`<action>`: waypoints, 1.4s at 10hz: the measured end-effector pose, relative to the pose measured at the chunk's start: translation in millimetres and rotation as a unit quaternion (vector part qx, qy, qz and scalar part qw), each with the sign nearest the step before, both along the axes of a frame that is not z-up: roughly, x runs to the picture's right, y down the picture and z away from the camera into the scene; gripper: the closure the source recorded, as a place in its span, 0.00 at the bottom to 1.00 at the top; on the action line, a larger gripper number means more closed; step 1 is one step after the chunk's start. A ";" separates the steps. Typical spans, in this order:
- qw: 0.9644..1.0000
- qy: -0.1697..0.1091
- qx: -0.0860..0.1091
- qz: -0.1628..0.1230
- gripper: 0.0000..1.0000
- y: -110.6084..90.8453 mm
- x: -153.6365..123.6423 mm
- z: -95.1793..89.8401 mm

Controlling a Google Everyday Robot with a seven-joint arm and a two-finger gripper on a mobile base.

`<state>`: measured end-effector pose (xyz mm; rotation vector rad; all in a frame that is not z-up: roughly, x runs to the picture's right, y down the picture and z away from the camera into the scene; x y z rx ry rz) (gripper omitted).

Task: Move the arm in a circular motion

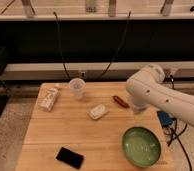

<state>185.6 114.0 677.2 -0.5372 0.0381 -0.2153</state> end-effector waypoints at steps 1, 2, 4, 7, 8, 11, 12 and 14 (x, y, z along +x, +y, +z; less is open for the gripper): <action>1.000 -0.001 0.001 -0.004 0.20 -0.7 -2.6 1.2; 1.000 -0.002 0.001 -0.007 0.20 -0.5 -9.1 3.9; 1.000 -0.009 0.003 -0.017 0.20 -1.2 -30.4 9.9; 0.999 -0.014 0.002 -0.039 0.20 -3.8 -33.0 14.0; 0.999 -0.017 0.000 -0.050 0.20 -3.7 -38.9 15.5; 0.997 -0.029 -0.002 -0.073 0.20 -6.1 -60.8 22.2; 0.996 -0.030 -0.004 -0.082 0.20 -7.1 -61.8 23.7; 0.994 -0.038 -0.007 -0.100 0.20 -10.4 -72.6 28.3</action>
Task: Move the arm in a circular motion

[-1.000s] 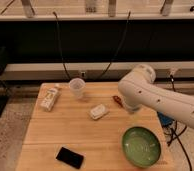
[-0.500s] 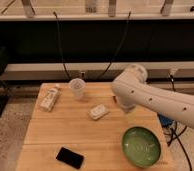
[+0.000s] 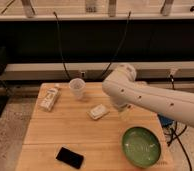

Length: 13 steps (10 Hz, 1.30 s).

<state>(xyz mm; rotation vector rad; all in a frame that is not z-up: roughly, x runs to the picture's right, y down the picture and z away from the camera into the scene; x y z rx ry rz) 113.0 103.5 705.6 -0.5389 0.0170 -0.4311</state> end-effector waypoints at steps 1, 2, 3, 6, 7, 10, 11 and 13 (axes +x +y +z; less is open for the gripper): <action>1.000 -0.003 0.000 -0.004 0.20 -1.3 -4.2 1.6; 1.000 -0.005 -0.001 -0.008 0.20 -2.5 -4.8 3.6; 1.000 -0.008 -0.002 -0.012 0.20 -3.9 -2.2 6.1; 1.000 -0.015 -0.007 -0.017 0.20 -11.5 4.5 13.1; 1.000 -0.016 -0.008 -0.019 0.20 -12.0 6.1 14.4; 0.999 -0.028 -0.012 -0.040 0.20 -17.9 11.4 21.7; 0.998 -0.030 -0.013 -0.044 0.20 -18.7 12.3 22.6; 0.998 -0.035 -0.015 -0.052 0.20 -21.3 13.8 25.0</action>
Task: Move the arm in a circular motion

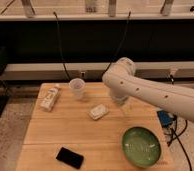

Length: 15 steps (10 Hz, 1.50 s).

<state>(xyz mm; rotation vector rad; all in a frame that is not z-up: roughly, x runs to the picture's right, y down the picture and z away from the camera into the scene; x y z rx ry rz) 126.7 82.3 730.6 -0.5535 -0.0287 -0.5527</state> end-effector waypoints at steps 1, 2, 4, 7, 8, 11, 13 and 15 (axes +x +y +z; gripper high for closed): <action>1.000 -0.003 0.000 -0.004 0.20 -1.7 0.0 1.3; 1.000 -0.006 -0.001 -0.011 0.20 -3.1 0.2 2.9; 1.000 -0.014 -0.004 -0.026 0.20 -5.1 2.6 4.8; 0.999 -0.020 -0.005 -0.039 0.20 -7.3 4.9 7.2; 0.999 -0.023 -0.006 -0.044 0.20 -8.0 6.3 8.4; 0.998 -0.030 -0.008 -0.058 0.20 -10.5 9.2 11.5; 0.997 -0.033 -0.009 -0.064 0.20 -11.4 11.7 13.3; 0.997 -0.037 -0.010 -0.071 0.20 -11.4 14.6 15.0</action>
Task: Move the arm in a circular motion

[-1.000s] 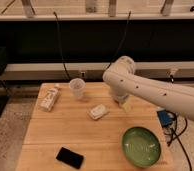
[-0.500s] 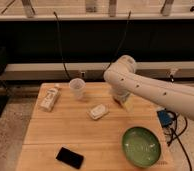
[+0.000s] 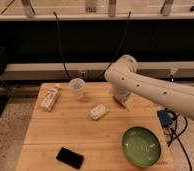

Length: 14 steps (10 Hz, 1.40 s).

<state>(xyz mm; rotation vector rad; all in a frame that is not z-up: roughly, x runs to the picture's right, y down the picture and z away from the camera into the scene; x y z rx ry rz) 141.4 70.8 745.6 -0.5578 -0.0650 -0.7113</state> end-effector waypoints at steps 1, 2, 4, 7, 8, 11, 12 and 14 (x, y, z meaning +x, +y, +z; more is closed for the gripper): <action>1.000 -0.003 -0.001 -0.003 0.20 0.0 2.5 0.9; 1.000 -0.003 0.000 -0.003 0.20 -0.1 3.8 2.2; 1.000 -0.008 -0.001 -0.011 0.20 -0.8 2.7 3.6; 1.000 -0.016 -0.003 -0.024 0.20 -0.5 6.3 3.7; 0.999 -0.019 -0.003 -0.027 0.20 -0.3 6.6 4.5; 0.999 -0.025 -0.004 -0.039 0.20 0.8 8.3 3.9; 0.999 -0.029 -0.004 -0.043 0.20 1.1 7.6 4.4; 0.998 -0.031 -0.004 -0.047 0.20 2.3 9.8 4.2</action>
